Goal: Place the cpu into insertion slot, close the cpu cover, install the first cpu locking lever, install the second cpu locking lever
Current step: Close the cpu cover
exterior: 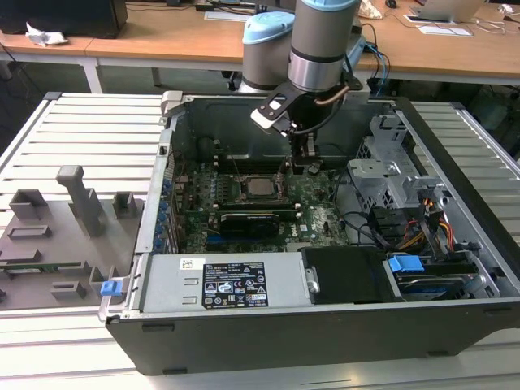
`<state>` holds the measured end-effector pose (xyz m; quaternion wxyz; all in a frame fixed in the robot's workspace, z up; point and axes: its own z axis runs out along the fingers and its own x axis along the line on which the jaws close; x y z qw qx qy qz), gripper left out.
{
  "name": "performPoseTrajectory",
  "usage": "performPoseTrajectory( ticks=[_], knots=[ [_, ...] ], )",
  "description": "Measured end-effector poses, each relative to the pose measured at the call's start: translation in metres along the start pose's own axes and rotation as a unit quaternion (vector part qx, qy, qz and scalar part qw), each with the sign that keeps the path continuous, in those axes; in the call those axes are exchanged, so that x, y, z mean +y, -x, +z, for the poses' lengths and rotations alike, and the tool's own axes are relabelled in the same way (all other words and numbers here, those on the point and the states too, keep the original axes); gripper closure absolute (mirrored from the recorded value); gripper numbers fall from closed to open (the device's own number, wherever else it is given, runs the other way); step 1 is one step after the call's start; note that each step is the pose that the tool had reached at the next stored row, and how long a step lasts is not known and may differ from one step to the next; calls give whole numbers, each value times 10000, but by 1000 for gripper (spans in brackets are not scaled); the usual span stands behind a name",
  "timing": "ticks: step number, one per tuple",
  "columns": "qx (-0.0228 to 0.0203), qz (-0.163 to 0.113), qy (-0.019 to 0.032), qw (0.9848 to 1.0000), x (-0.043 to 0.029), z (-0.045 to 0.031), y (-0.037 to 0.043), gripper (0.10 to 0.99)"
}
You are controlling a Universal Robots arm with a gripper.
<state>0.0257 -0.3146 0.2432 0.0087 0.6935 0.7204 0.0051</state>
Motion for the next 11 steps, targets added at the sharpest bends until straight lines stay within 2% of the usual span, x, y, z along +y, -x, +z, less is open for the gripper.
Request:
performPoseTrajectory(
  ticks=[11],
  knots=[
    [0,0,0,10000,-149,7,-6,980]
  ],
)
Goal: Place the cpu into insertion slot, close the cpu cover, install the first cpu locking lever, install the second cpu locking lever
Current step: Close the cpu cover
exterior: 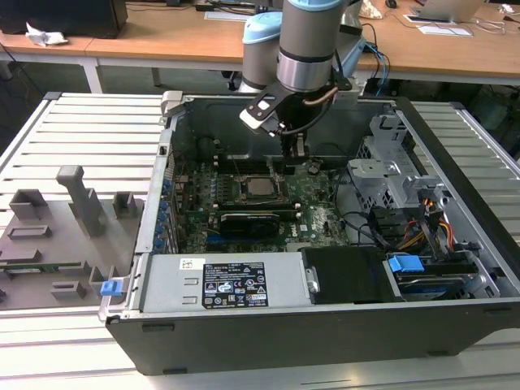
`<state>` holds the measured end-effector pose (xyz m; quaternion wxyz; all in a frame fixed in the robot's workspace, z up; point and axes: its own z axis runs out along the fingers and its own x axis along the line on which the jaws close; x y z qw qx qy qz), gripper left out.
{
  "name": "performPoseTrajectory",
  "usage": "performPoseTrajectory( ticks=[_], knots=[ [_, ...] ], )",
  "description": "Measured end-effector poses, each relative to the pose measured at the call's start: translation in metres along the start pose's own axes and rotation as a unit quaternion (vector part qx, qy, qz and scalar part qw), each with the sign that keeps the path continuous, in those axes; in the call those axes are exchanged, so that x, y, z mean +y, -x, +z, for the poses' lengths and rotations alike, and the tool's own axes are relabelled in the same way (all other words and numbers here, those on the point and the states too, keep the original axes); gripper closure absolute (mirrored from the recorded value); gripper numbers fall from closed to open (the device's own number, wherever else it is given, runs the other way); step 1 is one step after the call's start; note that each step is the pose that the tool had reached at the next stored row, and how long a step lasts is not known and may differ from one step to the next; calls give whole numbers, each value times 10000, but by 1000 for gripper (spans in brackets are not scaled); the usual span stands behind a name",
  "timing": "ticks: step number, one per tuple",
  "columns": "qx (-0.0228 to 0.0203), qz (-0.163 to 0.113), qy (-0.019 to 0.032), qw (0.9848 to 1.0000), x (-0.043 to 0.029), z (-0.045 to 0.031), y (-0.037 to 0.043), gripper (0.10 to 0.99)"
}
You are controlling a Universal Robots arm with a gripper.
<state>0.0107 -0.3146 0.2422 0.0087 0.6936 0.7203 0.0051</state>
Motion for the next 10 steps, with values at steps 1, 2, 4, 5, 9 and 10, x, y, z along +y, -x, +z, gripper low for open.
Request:
performPoseTrajectory(
  ticks=[1,2,4,5,9,10],
  knots=[
    [0,0,0,10000,-7,3,0,980],
    [0,0,0,10000,-14,6,0,980],
    [0,0,0,10000,-30,15,-1,980],
    [0,0,0,10000,-39,19,-1,980],
    [-1,0,-7,10000,-57,24,-2,980],
    [0,-1,-9,10000,-62,24,-2,980]
  ],
)
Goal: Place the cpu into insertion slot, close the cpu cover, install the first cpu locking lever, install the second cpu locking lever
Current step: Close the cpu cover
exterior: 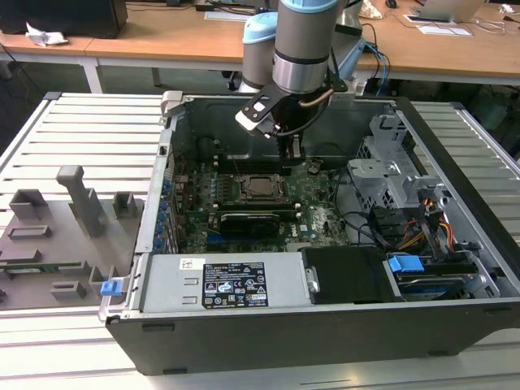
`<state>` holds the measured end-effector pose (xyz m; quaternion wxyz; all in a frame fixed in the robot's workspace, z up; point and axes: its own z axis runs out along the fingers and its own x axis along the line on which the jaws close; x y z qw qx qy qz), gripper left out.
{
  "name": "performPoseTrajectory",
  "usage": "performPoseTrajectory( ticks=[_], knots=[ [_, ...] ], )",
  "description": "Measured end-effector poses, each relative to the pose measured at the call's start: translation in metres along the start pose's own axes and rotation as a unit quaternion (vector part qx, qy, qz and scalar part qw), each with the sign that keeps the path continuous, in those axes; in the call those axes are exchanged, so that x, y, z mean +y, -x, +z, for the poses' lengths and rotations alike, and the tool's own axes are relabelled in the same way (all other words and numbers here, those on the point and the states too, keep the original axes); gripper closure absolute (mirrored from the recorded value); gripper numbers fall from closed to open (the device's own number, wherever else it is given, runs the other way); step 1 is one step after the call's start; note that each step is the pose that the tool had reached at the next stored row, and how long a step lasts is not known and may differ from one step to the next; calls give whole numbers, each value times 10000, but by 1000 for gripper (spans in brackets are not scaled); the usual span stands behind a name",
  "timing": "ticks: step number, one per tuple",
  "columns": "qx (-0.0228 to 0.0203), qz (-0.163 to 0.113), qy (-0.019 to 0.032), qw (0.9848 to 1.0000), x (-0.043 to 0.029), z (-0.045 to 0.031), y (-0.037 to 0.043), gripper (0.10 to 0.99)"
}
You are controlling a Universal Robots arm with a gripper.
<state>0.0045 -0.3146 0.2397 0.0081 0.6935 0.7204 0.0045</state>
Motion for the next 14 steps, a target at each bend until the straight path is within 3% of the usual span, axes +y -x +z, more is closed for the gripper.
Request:
performPoseTrajectory(
  ticks=[14],
  knots=[
    [0,1,-2,10000,-266,0,-11,980]
  ],
)
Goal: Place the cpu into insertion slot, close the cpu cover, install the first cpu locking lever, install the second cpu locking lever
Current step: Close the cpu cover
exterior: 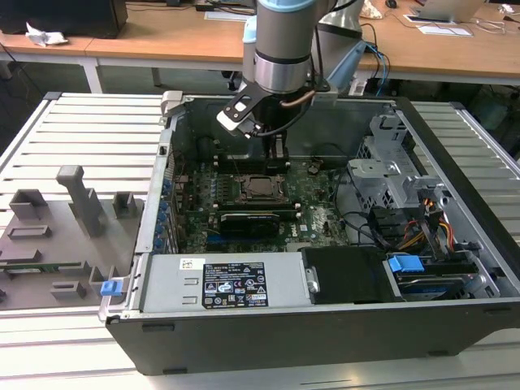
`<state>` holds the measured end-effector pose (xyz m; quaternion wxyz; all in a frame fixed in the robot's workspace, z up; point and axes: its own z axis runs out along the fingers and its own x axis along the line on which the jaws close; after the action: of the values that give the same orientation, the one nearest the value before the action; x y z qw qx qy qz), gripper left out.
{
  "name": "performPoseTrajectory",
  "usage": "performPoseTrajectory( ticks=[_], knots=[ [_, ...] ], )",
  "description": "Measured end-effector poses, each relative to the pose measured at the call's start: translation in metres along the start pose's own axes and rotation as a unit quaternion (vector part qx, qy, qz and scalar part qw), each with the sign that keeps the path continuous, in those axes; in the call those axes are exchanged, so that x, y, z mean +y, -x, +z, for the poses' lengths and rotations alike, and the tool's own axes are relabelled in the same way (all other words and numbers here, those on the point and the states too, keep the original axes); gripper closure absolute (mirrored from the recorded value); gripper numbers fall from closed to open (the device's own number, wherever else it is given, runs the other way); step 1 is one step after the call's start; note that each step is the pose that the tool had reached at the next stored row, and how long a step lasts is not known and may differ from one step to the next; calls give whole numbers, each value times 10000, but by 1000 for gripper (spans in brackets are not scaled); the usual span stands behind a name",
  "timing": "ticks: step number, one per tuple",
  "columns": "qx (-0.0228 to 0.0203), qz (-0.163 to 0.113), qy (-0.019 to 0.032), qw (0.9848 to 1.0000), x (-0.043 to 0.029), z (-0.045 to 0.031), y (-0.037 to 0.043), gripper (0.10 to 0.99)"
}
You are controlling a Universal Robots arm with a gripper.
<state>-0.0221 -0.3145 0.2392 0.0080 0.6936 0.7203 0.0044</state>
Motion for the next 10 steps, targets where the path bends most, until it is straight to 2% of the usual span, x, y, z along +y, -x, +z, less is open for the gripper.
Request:
performPoseTrajectory(
  ticks=[2,10],
  knots=[
    [0,-1,0,10000,-43,0,-2,980],
    [0,0,0,10000,-91,2,-4,980]
  ],
)
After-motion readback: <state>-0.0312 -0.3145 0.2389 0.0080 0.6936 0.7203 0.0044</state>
